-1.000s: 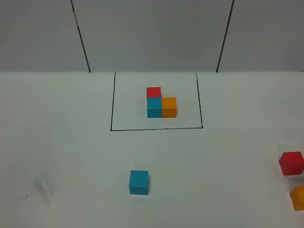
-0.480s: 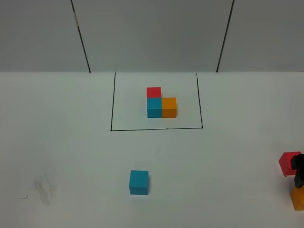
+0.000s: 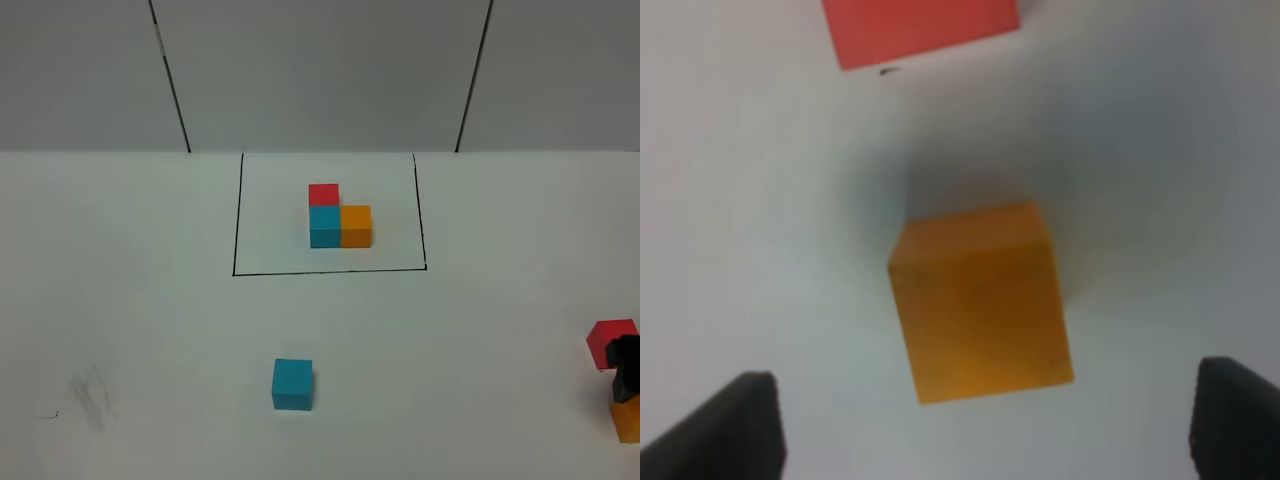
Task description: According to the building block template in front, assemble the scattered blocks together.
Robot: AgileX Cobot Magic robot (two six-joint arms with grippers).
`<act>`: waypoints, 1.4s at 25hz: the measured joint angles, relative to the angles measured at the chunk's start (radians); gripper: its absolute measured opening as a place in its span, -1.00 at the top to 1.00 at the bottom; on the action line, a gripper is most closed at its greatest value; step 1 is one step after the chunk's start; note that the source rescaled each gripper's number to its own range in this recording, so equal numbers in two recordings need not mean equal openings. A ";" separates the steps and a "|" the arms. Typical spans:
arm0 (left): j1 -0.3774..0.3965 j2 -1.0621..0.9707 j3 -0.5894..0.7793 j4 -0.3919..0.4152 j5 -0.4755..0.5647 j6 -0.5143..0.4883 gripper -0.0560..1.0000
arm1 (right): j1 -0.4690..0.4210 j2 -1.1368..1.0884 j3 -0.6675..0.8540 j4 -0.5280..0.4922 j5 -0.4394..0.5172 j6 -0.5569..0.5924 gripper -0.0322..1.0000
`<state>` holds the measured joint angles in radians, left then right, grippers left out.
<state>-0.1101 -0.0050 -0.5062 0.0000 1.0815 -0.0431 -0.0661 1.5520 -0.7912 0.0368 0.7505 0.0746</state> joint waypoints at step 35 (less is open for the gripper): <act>0.000 0.000 0.000 0.000 -0.001 0.000 -0.71 | 0.001 0.007 -0.013 0.091 0.094 -0.133 0.88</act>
<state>-0.1101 -0.0050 -0.5062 0.0000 1.0805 -0.0430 -0.0648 1.5591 -0.8037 0.1275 0.8442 -0.0581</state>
